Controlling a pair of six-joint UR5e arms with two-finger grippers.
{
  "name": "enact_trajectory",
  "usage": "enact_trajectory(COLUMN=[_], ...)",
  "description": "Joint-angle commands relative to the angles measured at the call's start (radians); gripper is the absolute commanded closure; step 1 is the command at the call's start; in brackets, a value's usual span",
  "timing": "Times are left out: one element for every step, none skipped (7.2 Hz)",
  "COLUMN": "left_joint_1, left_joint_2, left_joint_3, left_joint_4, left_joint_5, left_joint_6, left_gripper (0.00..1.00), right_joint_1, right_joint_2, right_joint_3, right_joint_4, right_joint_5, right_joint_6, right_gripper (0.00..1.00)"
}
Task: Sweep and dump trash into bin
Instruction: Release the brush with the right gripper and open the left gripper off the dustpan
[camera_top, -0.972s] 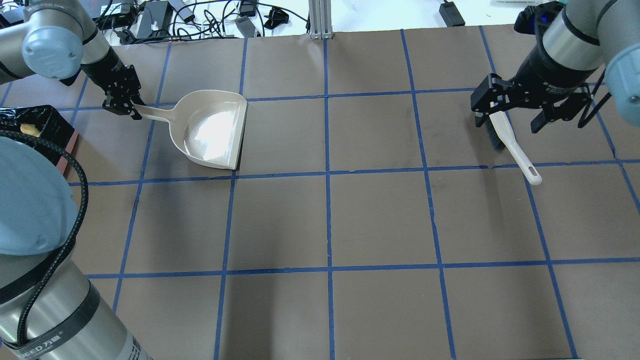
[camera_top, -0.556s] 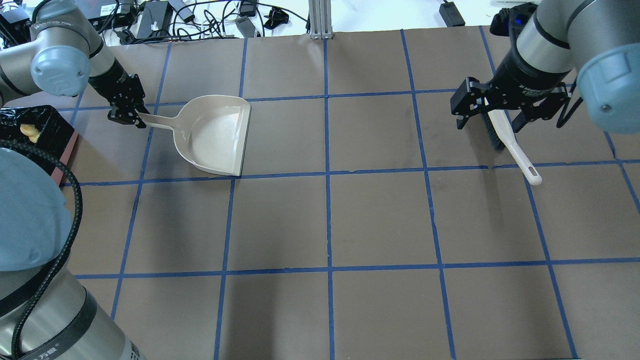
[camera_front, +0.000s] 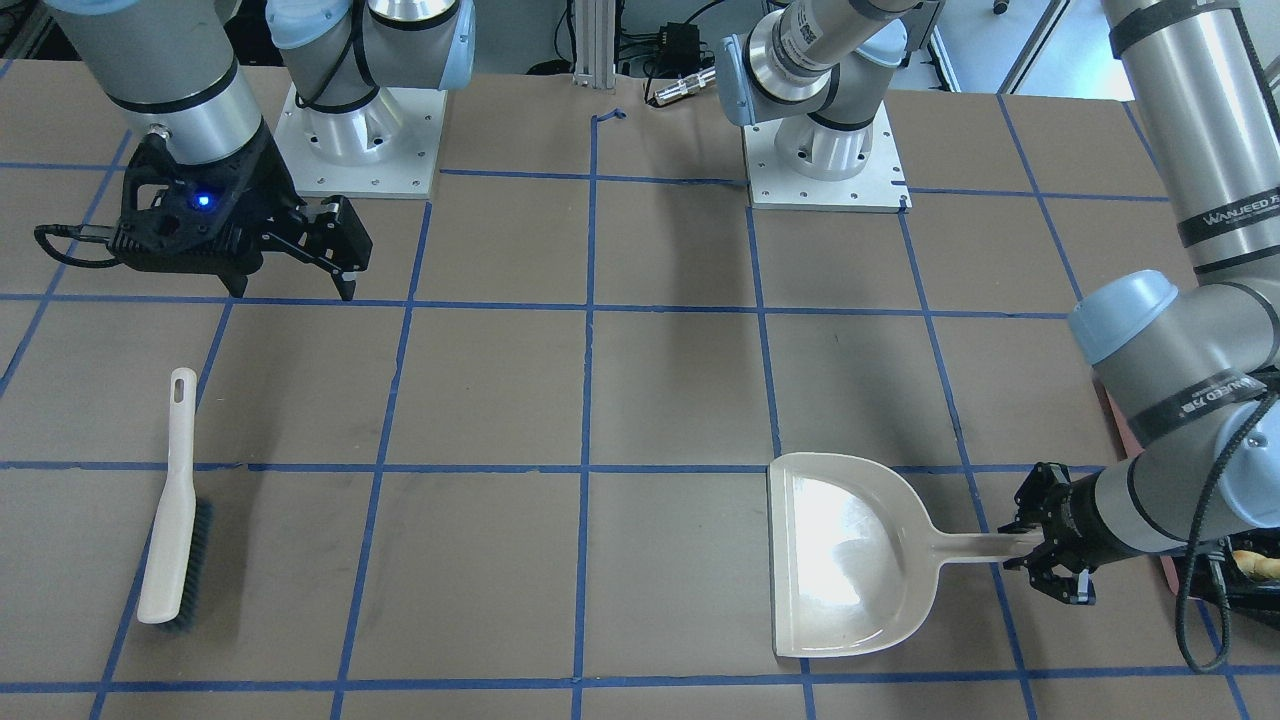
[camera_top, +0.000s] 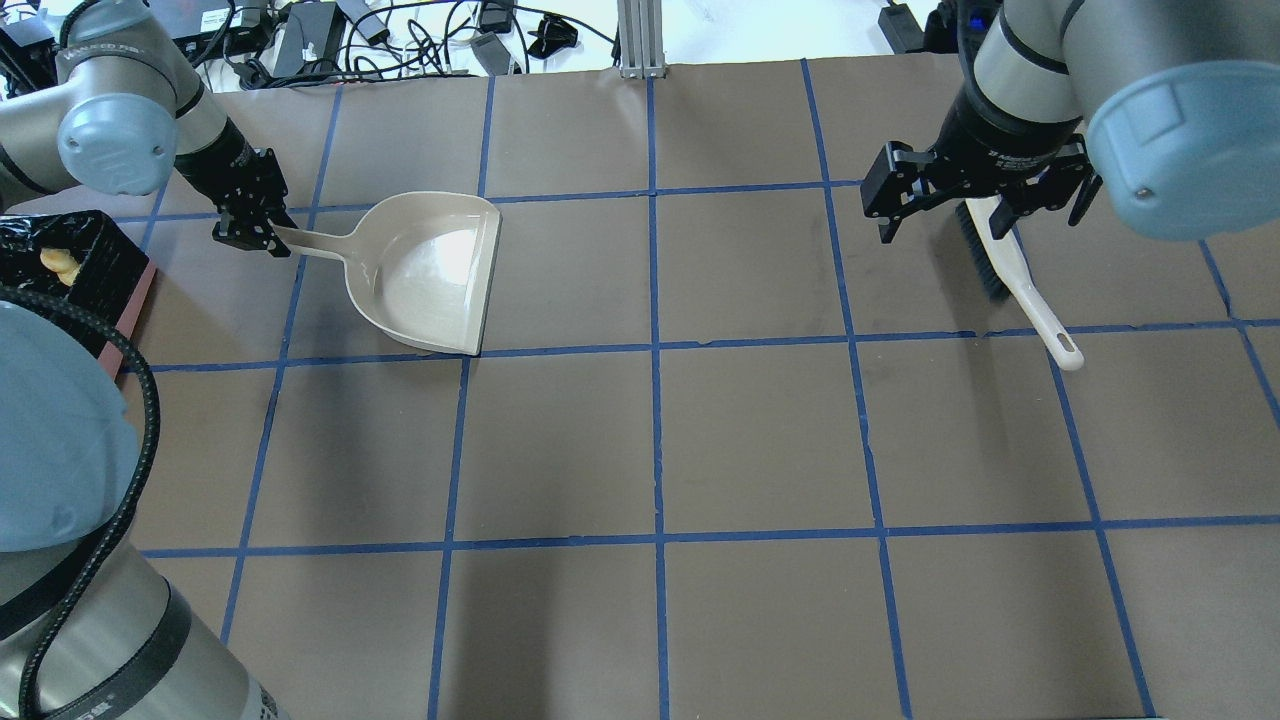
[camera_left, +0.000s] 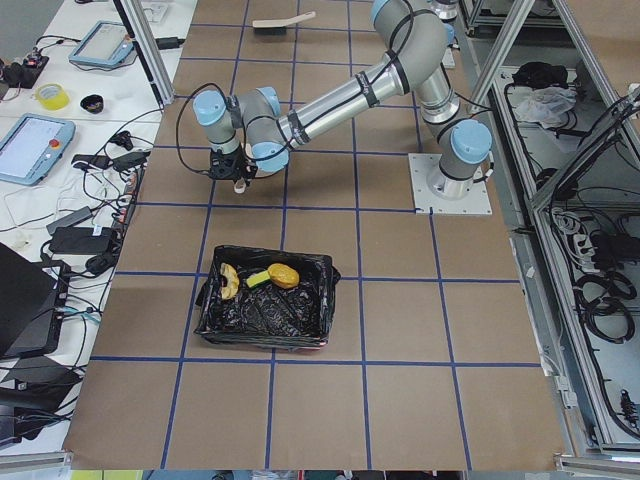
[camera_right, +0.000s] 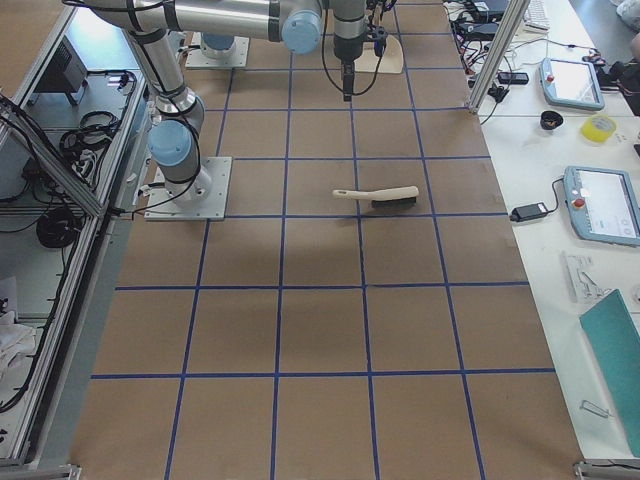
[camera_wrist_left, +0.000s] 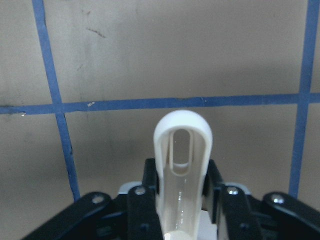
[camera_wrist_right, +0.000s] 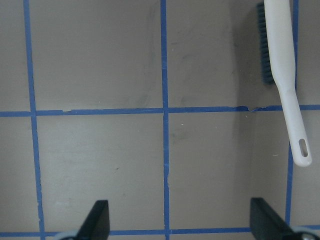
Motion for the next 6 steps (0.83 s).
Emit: enact_trajectory(left_joint_1=[0.002,0.002,0.002,0.002,0.002,0.002], left_joint_2=[0.001,0.001,0.001,0.002,0.011,0.021], left_joint_3=[0.005,0.008,0.008,0.010,0.020,0.046], left_joint_4=[0.001,0.000,0.000,0.000,-0.002,-0.004], left_joint_5=[0.000,0.000,0.000,0.002,0.002,0.020], left_joint_6=[-0.001,-0.003,-0.001,-0.003,-0.003,0.000], left_gripper=[0.56,0.53,0.49,0.45,0.41,0.34], right_joint_1=[0.042,0.041,0.041,0.039,0.030,0.009], right_joint_2=[0.011,0.034,0.035,0.035,0.037,0.037], right_joint_3=[-0.018,-0.023,-0.024,-0.024,-0.026,-0.026], right_joint_4=[0.019,0.012,0.001,0.001,0.001,0.003], right_joint_5=[-0.009,-0.013,-0.001,-0.007,-0.001,-0.002], right_joint_6=[0.007,0.007,0.015,0.007,0.005,-0.001], right_gripper=[0.00,0.00,0.00,0.00,0.00,0.00])
